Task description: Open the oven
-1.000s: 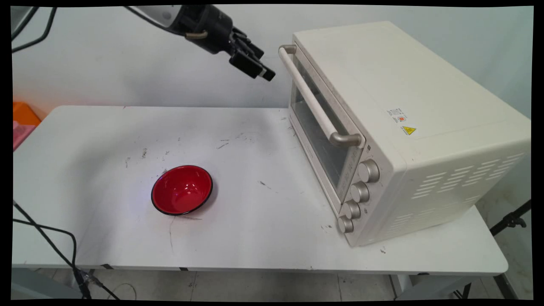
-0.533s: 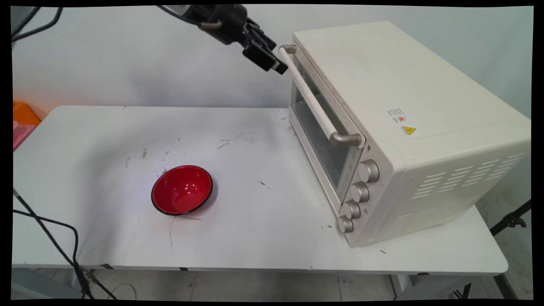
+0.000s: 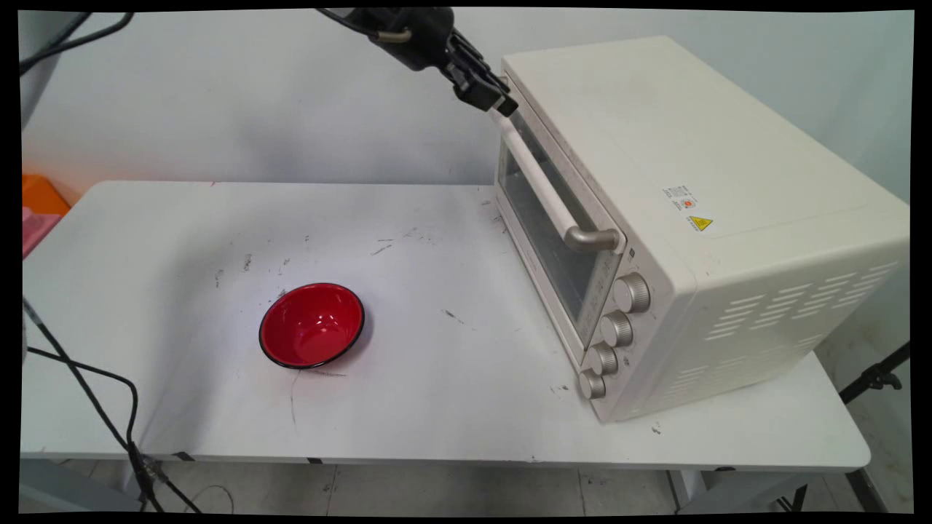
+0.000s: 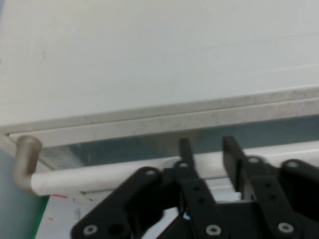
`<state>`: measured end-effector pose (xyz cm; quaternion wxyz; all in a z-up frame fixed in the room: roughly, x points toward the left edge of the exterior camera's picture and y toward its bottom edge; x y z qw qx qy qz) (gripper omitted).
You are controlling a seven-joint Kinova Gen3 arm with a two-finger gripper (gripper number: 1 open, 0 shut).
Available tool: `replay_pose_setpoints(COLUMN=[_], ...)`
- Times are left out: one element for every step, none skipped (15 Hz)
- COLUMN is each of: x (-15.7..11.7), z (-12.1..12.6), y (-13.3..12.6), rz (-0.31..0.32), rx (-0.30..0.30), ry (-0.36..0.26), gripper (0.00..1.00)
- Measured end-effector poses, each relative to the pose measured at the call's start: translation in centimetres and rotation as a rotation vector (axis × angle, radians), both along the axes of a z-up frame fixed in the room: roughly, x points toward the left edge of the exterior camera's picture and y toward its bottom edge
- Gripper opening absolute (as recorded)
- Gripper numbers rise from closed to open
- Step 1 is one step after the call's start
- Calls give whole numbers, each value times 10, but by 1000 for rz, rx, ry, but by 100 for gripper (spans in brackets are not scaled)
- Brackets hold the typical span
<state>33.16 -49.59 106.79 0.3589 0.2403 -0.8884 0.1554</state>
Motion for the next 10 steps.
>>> replay_pose_setpoints(x=[-3, -7, -10, -14, -18, -22, -25, -29, -32, -36], z=[-1, -2, -4, -6, -8, -10, -12, -14, -17, -19], y=[-2, -5, -6, -9, -11, -12, -14, -15, -17, -18], rz=[1, 2, 3, 4, 4, 4, 4, 4, 5, 5], rx=[0, 0, 1, 2, 4, 5, 7, 9, 11, 14], ry=[-4, -9, -13, -19, -25, -31, -37, -43, -48, -54], gripper=[0, 0, 0, 0, 0, 0, 0, 0, 0, 0])
